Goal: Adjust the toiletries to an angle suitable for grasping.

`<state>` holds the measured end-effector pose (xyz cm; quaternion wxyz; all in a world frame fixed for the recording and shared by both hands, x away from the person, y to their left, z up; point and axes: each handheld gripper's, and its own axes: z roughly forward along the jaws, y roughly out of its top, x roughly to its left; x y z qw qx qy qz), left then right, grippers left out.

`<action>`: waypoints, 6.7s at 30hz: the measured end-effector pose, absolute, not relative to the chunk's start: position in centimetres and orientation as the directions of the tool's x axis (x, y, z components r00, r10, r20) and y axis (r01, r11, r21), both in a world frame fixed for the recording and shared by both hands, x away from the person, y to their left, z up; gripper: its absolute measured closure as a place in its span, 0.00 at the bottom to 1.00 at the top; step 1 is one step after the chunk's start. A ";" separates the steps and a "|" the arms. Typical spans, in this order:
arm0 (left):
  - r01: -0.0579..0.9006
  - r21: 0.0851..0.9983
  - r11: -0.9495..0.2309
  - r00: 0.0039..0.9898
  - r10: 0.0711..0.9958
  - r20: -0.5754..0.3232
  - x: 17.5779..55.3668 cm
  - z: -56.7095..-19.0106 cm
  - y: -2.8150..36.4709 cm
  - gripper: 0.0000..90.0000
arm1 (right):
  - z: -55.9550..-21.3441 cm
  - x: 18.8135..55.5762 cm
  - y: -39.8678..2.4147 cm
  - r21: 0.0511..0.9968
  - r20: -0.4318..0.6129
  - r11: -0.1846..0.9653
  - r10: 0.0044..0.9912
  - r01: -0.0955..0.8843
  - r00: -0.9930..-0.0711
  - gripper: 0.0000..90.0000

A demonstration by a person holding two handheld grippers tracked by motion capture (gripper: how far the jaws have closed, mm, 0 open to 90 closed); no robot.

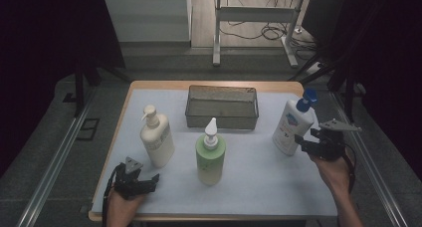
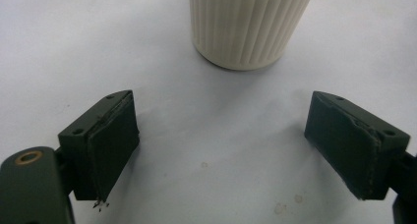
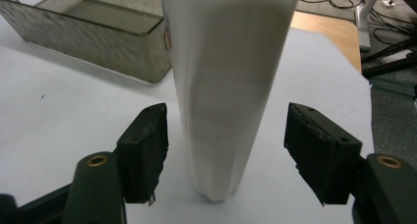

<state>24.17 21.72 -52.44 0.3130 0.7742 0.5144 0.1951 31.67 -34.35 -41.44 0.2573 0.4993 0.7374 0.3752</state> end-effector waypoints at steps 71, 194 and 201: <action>0.675 0.685 -0.274 0.395 0.919 -0.021 24.2 -52.4 21.7 0.14 | -36.1 34.0 -28.5 0.823 -0.007 0.289 0.866 0.489 -0.500 0.44; 0.678 0.683 -0.272 0.395 0.918 -0.026 24.3 -52.4 21.8 0.14 | -35.8 47.5 -10.0 0.830 0.007 0.277 0.863 0.485 -0.504 0.44; 0.678 0.683 -0.273 0.395 0.918 -0.026 24.3 -52.4 21.8 0.14 | -36.7 47.2 -9.9 0.820 0.014 0.282 0.860 0.498 -0.510 0.44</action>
